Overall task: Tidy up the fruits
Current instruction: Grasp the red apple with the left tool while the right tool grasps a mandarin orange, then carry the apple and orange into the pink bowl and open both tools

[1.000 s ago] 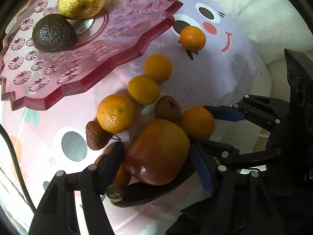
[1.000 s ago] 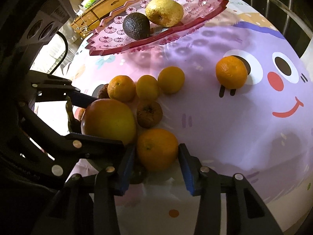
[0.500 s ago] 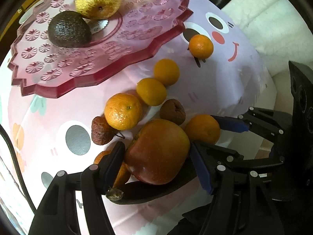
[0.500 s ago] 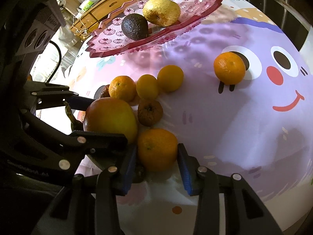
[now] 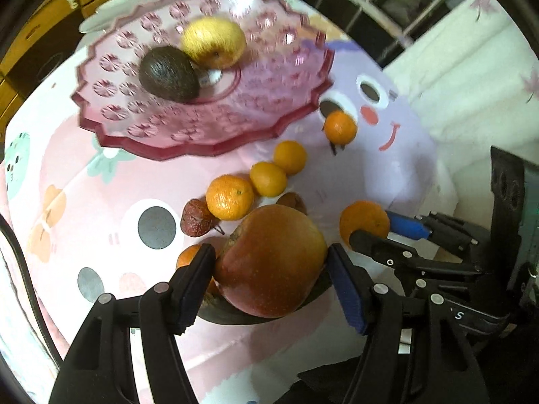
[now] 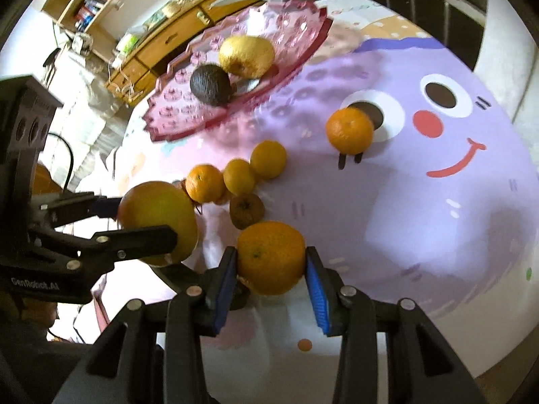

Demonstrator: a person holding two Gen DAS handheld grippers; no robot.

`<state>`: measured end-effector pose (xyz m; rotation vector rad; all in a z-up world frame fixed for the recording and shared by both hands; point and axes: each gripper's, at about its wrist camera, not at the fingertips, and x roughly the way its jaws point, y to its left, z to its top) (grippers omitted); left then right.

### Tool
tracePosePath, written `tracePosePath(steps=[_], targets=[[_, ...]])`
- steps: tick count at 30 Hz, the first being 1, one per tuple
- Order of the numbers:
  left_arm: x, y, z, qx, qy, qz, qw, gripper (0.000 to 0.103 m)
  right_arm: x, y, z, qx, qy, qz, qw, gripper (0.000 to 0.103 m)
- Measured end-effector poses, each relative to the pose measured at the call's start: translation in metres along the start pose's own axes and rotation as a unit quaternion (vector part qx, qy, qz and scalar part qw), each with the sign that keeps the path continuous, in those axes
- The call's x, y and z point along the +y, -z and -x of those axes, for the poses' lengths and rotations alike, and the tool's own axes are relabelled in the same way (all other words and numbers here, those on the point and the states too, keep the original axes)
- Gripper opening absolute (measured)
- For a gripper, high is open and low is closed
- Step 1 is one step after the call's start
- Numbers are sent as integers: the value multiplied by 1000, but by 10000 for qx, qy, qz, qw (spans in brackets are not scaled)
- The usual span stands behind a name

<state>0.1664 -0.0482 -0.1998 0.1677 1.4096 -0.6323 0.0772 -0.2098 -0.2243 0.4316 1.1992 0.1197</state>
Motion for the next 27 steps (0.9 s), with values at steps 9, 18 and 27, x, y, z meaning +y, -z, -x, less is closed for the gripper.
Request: tracePosePath(steps=[9, 18, 27], targets=[[-11, 8, 44, -674, 345, 326, 9966, 67, 9, -17, 31, -334, -136, -12, 9993, 40], [-15, 10, 71, -1321, 417, 979, 9855, 67, 14, -41, 57, -448, -445, 211, 9978, 40], [-4, -1, 86, -1850, 214, 1777, 9663, 67, 19, -78, 66, -384, -748, 682, 9941, 40]])
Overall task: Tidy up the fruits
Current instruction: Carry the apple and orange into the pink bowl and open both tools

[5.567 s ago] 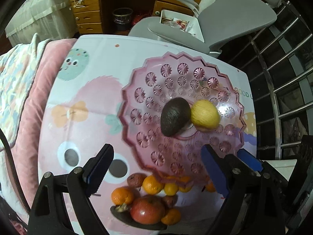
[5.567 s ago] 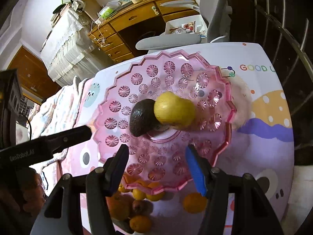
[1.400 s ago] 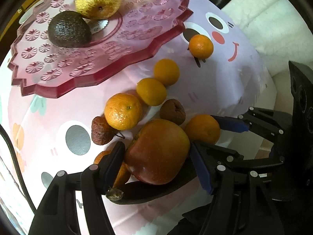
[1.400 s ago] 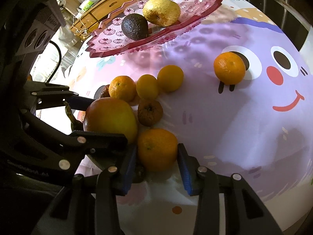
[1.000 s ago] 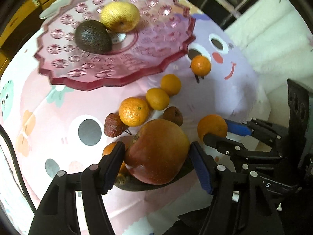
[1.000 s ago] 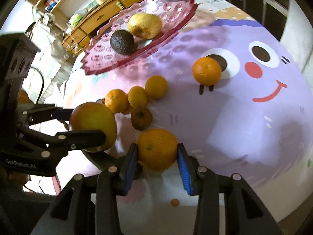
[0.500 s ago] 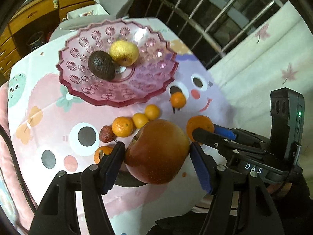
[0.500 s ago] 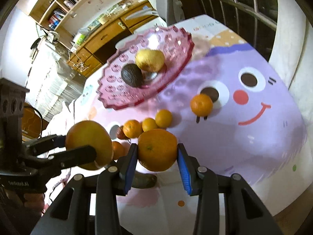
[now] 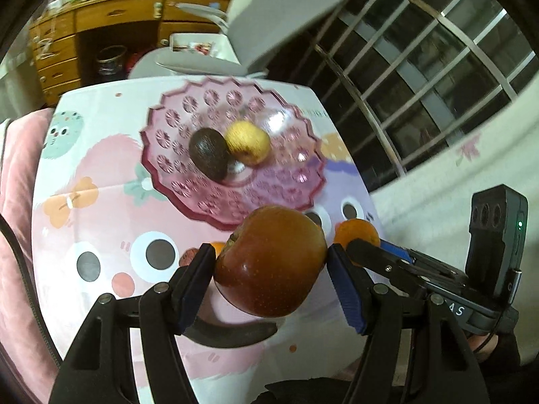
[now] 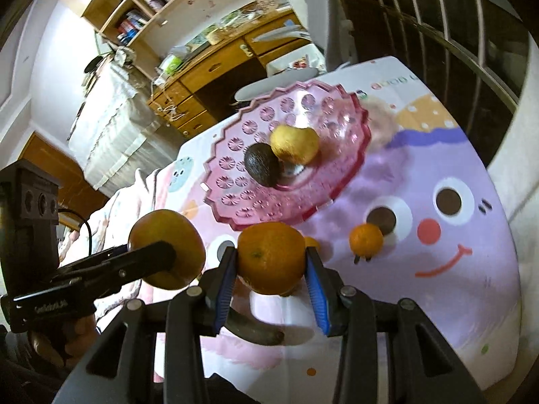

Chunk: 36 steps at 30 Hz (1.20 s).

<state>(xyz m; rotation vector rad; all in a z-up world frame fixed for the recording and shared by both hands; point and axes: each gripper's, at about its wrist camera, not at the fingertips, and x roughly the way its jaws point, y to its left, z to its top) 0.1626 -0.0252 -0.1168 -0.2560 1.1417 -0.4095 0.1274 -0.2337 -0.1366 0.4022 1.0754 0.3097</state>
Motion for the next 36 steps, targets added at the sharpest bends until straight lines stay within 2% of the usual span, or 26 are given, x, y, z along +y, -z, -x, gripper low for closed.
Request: tracePosePath(steps=[7, 14, 24, 36], targets=[[8, -6, -6, -271, -102, 548, 9981, 67, -6, -26, -11, 90, -131, 246, 9996, 40], [11, -19, -25, -344, -292, 851, 9954, 67, -16, -46, -29, 232, -204, 293, 9991, 40], [18, -34, -62, -175, -569, 1158, 9915, 67, -34, -64, -62, 538, -158, 196, 9982, 41], [20, -39, -87, 83, -709, 1183, 9904, 67, -38, -71, -84, 746, -48, 343, 9966, 43]])
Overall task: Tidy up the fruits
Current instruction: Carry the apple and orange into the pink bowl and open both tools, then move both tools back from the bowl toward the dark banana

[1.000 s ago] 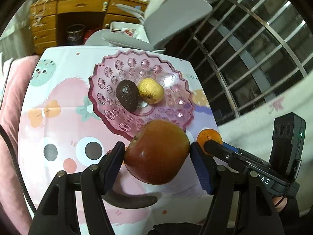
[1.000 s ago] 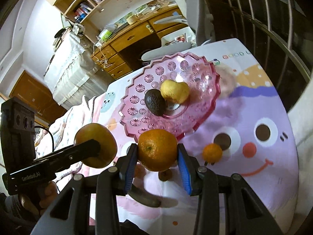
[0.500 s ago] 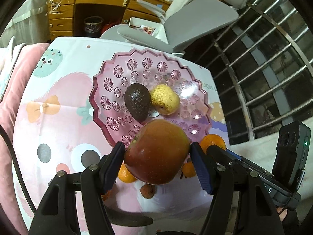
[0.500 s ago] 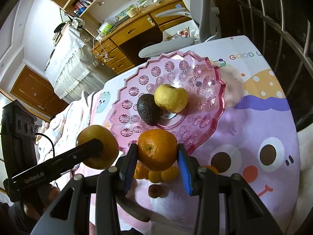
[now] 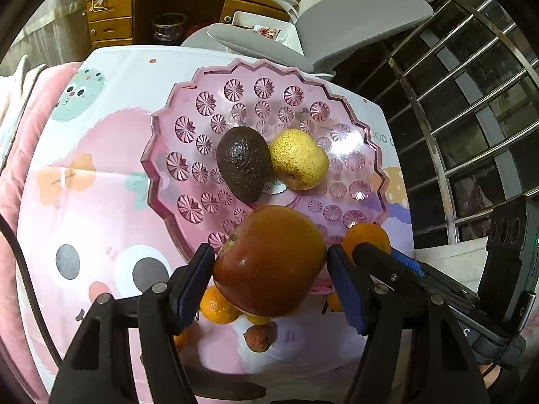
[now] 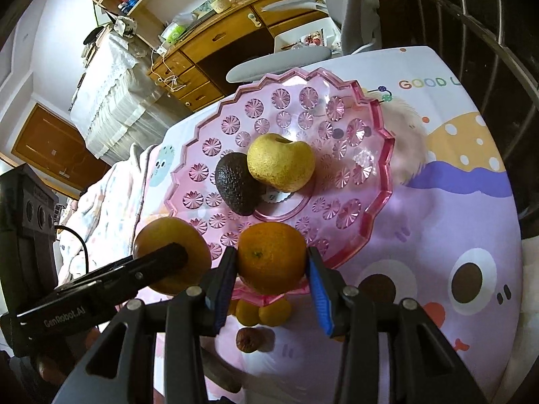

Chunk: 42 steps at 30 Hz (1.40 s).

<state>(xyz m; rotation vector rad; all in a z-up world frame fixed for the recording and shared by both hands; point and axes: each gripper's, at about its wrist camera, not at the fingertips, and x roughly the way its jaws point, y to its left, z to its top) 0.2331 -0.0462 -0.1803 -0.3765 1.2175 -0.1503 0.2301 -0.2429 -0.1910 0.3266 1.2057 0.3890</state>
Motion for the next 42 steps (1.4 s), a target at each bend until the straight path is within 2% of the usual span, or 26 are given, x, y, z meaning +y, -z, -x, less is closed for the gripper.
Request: tracePosePath(steps=[3, 4, 9, 11, 13, 17, 24, 34, 42], targets=[[-4, -6, 7, -224, 99, -70, 9997, 71, -1, -1, -1, -14, 105, 23, 9999, 43], [-6, -8, 8, -246, 47, -115, 9996, 75, -2, -1, -1, -16, 137, 0, 9999, 43], [-7, -10, 15, -305, 31, -113, 9995, 79, -9, -1, -1, -12, 155, -171, 9997, 44], [-5, -7, 18, -293, 13, -87, 9995, 80, -9, 0, 3, -96, 136, -170, 9997, 53], [-3, -2, 22, -273, 23, -52, 9996, 80, -7, 2, 8, -179, 161, -153, 9996, 57], [2, 10, 33, -302, 38, 2, 9995, 82, -3, 8, 16, -233, 168, -194, 9994, 57], [16, 39, 55, -357, 44, 88, 9993, 84, 5, 30, 27, -276, 231, -226, 9991, 58], [43, 98, 91, -402, 6, 256, 9989, 84, 26, 91, 48, -366, 350, -356, 9981, 58], [64, 152, 112, -267, -260, 424, 9984, 84, 32, 139, 55, -384, 466, -652, 9960, 58]])
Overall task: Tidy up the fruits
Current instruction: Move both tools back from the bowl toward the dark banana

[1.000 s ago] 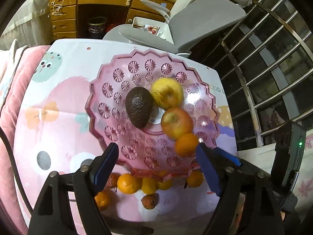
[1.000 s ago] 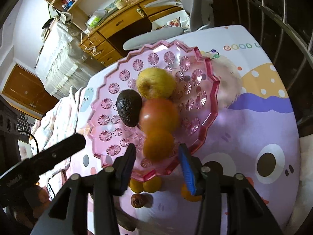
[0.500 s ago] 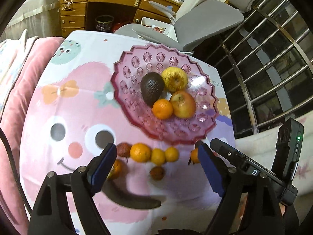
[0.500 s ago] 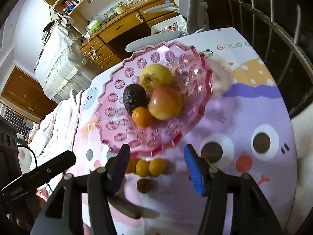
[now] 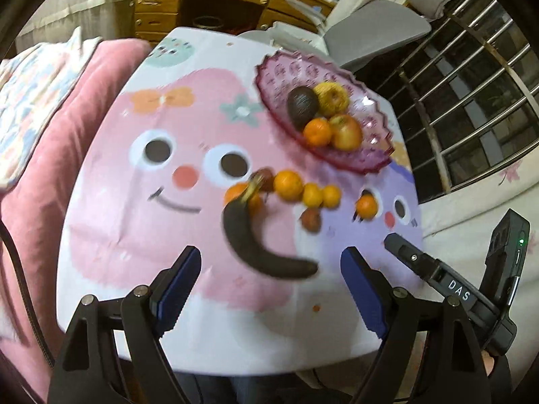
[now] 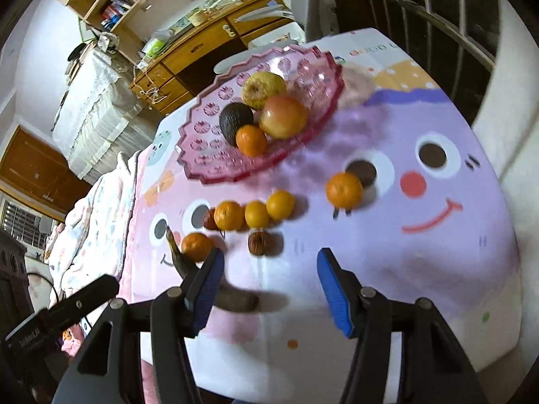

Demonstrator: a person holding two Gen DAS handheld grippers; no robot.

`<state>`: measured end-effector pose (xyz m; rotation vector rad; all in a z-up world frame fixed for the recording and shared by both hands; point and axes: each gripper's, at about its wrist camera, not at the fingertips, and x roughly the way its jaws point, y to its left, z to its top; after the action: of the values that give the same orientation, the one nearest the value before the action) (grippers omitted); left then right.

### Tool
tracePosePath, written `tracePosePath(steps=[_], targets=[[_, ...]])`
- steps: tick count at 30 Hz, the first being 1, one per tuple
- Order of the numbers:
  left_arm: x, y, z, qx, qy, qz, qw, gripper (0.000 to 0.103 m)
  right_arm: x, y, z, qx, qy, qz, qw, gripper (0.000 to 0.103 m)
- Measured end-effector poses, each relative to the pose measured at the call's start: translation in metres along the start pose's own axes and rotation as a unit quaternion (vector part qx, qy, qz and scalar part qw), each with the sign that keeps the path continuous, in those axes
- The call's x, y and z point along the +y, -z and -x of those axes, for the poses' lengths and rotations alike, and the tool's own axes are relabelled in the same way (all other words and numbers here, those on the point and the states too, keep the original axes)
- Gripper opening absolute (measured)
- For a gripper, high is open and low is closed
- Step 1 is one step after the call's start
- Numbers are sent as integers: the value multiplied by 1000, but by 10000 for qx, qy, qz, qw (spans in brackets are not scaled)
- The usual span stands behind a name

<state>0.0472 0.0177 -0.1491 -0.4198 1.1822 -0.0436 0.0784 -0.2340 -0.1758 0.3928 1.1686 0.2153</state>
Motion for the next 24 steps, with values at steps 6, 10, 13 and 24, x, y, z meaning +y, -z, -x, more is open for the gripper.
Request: tracePosePath(steps=[6, 10, 13, 24], targets=[[16, 23, 6, 133, -178, 244, 9995, 84, -3, 23, 1, 105, 144, -216, 9996, 58], [22, 29, 2, 243, -276, 499, 9981, 84, -7, 25, -1, 138, 185, -153, 9996, 58], [24, 29, -5, 339, -388, 718, 9961, 84, -11, 18, -3, 169, 256, 28, 9995, 58], [11, 32, -42, 508, -583, 1749, 9816, 84, -42, -21, -22, 518, 358, 935, 9936, 58]])
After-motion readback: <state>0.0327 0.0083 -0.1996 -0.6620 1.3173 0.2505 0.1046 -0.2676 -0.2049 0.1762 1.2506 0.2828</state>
